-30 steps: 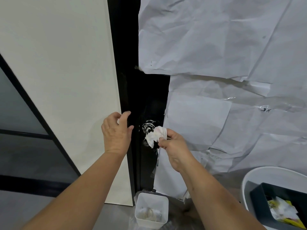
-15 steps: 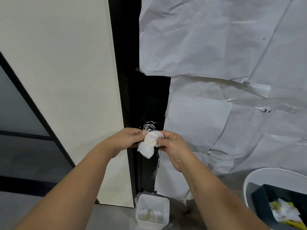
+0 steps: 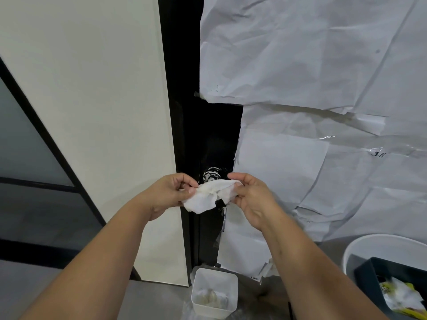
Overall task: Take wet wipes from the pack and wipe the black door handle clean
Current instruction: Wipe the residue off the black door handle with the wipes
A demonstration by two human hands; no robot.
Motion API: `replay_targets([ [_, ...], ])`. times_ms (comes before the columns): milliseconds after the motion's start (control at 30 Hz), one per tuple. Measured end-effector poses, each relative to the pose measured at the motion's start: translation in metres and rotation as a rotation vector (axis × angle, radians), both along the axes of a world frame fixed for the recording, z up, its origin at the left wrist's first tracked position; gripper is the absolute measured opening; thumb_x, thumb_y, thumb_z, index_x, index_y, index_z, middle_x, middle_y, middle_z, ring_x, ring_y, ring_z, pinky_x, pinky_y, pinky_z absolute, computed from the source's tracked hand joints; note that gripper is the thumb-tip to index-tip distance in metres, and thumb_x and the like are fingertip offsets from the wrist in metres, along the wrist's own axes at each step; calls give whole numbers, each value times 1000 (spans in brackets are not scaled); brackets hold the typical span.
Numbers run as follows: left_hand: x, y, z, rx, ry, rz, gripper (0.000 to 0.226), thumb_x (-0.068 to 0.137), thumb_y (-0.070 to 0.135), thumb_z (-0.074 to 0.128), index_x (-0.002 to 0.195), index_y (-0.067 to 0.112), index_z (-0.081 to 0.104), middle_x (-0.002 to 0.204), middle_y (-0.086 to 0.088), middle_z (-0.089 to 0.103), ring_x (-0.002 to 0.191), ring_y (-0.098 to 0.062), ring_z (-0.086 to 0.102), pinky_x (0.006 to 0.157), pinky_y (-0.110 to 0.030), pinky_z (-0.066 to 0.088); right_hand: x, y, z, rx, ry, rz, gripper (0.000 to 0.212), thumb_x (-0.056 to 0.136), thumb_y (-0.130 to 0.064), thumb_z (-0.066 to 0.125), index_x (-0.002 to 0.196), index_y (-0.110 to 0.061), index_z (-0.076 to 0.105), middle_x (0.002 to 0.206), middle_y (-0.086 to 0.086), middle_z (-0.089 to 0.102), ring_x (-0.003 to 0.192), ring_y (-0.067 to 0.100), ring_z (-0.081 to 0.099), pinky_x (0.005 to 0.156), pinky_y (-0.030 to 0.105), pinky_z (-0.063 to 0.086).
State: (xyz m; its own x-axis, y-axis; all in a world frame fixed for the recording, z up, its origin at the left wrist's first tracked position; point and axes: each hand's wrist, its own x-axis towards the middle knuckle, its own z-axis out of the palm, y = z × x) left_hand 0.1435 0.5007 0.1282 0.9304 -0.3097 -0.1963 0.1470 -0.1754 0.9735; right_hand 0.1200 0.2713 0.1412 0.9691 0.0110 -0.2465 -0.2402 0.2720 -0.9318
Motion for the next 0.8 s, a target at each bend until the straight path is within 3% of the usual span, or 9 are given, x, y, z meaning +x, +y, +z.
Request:
replay_targets([
  [133, 0, 10, -4, 161, 4, -81, 24, 90, 6, 68, 112, 18, 70, 81, -3, 52, 77, -12, 55, 78, -25, 53, 5, -2, 2, 33, 34, -11, 31, 97, 6, 37, 111, -5, 63, 100, 19, 64, 89, 33, 62, 86, 42, 52],
  [233, 0, 16, -6, 260, -4, -151, 29, 84, 7, 73, 105, 28, 74, 98, -11, 64, 90, -22, 61, 90, -35, 51, 8, -2, 3, -47, 38, 13, 32, 99, 0, 40, 109, -12, 67, 105, 14, 66, 94, 26, 64, 90, 42, 52],
  [367, -2, 21, -6, 318, 50, -198, 31, 79, 6, 78, 101, 28, 74, 112, -3, 66, 105, -23, 62, 96, -37, 50, 9, 0, 12, 3, 25, 31, 29, 95, -1, 43, 108, -8, 68, 101, 15, 64, 89, 26, 62, 85, 44, 53],
  [467, -5, 20, -5, 234, 135, -297, 29, 81, 24, 80, 108, 20, 70, 103, -2, 68, 94, -17, 62, 89, -34, 50, 7, 7, 17, -9, 21, 107, 29, 90, -3, 44, 102, -7, 70, 94, 13, 66, 83, 25, 62, 70, 38, 53],
  [567, -9, 15, -3, 149, 186, -355, 27, 87, 41, 69, 99, 17, 69, 92, -3, 59, 86, -19, 51, 85, -31, 44, 5, 15, 20, -21, -3, 166, 28, 90, -6, 46, 100, -8, 72, 95, 11, 67, 88, 24, 64, 73, 37, 54],
  [700, -9, 12, -5, -14, 127, -242, 23, 88, 36, 66, 94, 14, 63, 94, -7, 58, 90, -21, 53, 96, -38, 46, 7, 15, 22, 18, 1, 133, 27, 96, -11, 45, 107, -12, 69, 96, 9, 68, 86, 23, 64, 68, 34, 52],
  [800, -8, 13, -4, -161, 115, -152, 24, 87, 36, 62, 92, 12, 61, 97, -7, 61, 94, -22, 57, 96, -41, 45, 7, 10, 19, 54, 17, 105, 27, 99, -12, 43, 109, -12, 68, 99, 9, 70, 88, 22, 66, 71, 35, 53],
])
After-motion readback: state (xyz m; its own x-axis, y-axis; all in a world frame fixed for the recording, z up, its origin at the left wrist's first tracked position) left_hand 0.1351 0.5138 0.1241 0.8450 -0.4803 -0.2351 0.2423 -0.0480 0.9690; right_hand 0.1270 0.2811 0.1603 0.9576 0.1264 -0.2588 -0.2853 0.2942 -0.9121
